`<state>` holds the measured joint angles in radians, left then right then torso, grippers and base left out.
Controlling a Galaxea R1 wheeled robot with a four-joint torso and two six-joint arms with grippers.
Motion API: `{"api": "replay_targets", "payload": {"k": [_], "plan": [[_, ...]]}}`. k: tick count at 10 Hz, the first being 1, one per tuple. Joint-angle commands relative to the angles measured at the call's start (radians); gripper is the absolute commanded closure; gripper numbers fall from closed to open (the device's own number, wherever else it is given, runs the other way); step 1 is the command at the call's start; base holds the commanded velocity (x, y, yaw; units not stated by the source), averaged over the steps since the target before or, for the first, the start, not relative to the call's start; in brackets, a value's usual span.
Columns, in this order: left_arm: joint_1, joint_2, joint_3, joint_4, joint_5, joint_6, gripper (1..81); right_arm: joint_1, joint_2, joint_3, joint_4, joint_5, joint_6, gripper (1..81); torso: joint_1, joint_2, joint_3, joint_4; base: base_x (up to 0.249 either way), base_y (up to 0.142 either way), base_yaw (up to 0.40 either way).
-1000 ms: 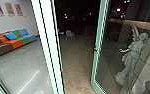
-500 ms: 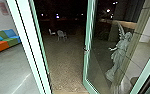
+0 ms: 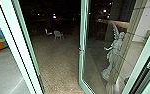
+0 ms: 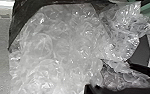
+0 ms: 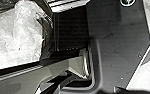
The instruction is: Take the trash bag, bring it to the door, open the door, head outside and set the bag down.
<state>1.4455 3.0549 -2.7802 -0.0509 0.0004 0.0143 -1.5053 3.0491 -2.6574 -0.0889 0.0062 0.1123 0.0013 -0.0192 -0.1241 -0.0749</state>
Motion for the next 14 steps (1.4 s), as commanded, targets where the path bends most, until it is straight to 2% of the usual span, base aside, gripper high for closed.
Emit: {"api": "replay_targets", "payload": {"k": [1,2,3,4,5,6,8,14], "plan": [[-0.044,-0.002,-0.001,0.009,0.059,0.004,81.1,0.041,0.009,0.012,0.003,-0.057,-0.003,1.0,0.000,0.000,0.000,0.000,0.000,-0.110,0.000],[-0.044,-0.002,-0.001,0.008,0.059,0.004,81.1,0.041,0.009,0.012,0.003,-0.057,-0.003,1.0,0.000,0.000,0.047,0.000,0.000,-0.102,0.000],[-0.044,-0.002,-0.001,0.008,0.059,0.004,81.1,0.039,0.010,0.012,0.003,-0.057,-0.003,1.0,0.000,0.000,0.098,-0.022,0.000,-0.101,0.000],[-0.044,-0.002,-0.001,0.008,0.059,0.004,81.1,0.039,0.010,0.012,0.001,-0.057,-0.003,1.0,0.000,0.000,0.105,-0.024,0.000,-0.100,0.000],[-0.044,-0.002,-0.001,0.008,0.059,0.004,81.1,0.039,0.010,0.012,0.002,-0.057,-0.003,1.0,0.000,0.000,0.030,-0.005,0.000,-0.100,0.000],[-0.046,-0.002,-0.001,0.008,0.059,0.004,81.1,0.039,0.010,0.012,0.001,-0.057,-0.003,1.0,0.000,0.000,0.055,-0.007,0.000,-0.097,0.000],[-0.044,-0.002,-0.001,0.008,0.059,0.004,81.1,0.039,0.009,0.012,0.001,-0.057,-0.003,1.0,-0.001,-0.001,0.071,-0.008,0.000,-0.090,0.000],[-0.044,-0.002,-0.001,0.006,0.059,0.003,81.1,0.039,0.010,0.008,0.006,-0.057,0.001,1.0,-0.001,-0.001,0.069,-0.008,0.000,-0.011,0.000]]}}
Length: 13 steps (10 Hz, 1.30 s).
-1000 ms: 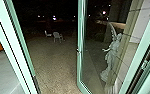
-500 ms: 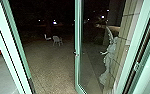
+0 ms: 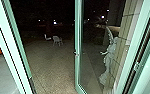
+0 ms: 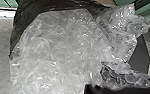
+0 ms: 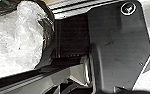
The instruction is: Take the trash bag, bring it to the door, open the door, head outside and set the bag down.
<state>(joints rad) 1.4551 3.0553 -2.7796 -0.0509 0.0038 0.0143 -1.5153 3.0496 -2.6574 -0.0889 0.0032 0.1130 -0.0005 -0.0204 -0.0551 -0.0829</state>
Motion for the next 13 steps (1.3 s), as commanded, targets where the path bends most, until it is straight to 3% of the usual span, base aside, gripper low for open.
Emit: {"api": "replay_targets", "payload": {"k": [1,6,13], "plan": [[-0.054,-0.001,-0.002,0.009,0.056,0.003,81.1,0.049,0.010,0.008,0.005,-0.054,0.001,1.0,0.001,0.000,0.000,0.000,0.000,0.000,0.000],[-0.054,-0.002,-0.002,0.006,0.056,0.003,81.1,0.051,0.014,0.008,0.006,-0.054,0.001,1.0,0.001,0.000,0.000,0.000,0.014,0.000,0.000],[-0.054,-0.004,-0.002,0.006,0.054,0.003,81.1,0.049,0.016,0.007,0.005,-0.054,0.001,1.0,0.001,0.000,0.000,0.000,0.117,0.000,0.000]]}}
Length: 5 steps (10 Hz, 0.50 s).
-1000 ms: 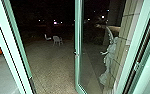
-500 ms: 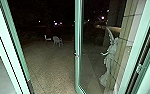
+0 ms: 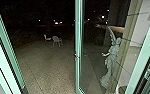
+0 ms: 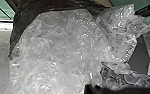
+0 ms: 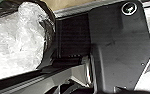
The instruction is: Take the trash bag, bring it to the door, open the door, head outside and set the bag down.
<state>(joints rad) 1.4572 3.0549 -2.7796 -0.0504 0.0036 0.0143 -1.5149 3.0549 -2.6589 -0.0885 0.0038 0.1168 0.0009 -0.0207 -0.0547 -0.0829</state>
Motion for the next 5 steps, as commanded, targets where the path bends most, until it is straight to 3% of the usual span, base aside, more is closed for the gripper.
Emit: {"api": "replay_targets", "payload": {"k": [1,5], "plan": [[-0.056,-0.004,-0.003,0.006,0.055,0.003,81.1,0.049,0.011,0.008,0.006,-0.054,-0.003,1.0,0.000,0.000,0.000,0.000,0.122,0.000,0.000],[-0.056,-0.004,-0.002,0.006,0.056,0.003,81.1,0.048,0.012,0.007,0.006,-0.054,-0.003,1.0,0.000,0.001,0.000,0.000,0.122,0.000,0.000]]}}
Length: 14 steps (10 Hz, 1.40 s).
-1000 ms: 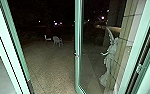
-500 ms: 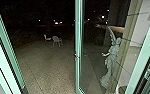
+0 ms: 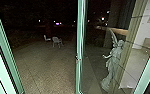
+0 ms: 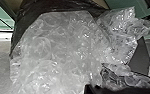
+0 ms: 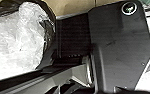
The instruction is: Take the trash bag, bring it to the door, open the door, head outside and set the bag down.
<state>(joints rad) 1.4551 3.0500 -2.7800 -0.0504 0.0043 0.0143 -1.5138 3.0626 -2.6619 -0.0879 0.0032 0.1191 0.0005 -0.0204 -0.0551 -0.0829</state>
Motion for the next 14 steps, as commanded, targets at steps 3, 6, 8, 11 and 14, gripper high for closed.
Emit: {"api": "replay_targets", "payload": {"k": [3,6,8,11,14], "plan": [[-0.054,0.001,-0.003,0.006,0.054,0.003,81.1,0.046,0.004,0.011,0.004,-0.054,-0.006,1.0,0.000,0.000,0.000,0.000,0.115,0.000,0.000],[-0.054,0.000,-0.001,0.006,0.054,0.003,81.1,0.046,0.004,0.011,0.004,-0.054,-0.006,1.0,0.000,0.000,0.000,0.000,0.114,0.000,0.000],[-0.054,0.001,-0.001,0.006,0.054,0.003,81.1,0.046,0.004,0.010,0.004,-0.054,-0.006,1.0,0.000,-0.001,0.001,0.000,0.114,0.000,0.000],[-0.054,0.001,-0.001,0.006,0.054,0.003,81.1,0.045,0.004,0.010,0.004,-0.054,-0.006,1.0,0.000,-0.002,0.001,0.000,0.114,0.000,0.000],[-0.052,0.003,-0.001,0.007,0.054,0.003,81.1,0.045,0.004,0.010,0.002,-0.054,-0.006,1.0,0.000,-0.003,0.002,0.000,0.114,0.000,0.000]]}}
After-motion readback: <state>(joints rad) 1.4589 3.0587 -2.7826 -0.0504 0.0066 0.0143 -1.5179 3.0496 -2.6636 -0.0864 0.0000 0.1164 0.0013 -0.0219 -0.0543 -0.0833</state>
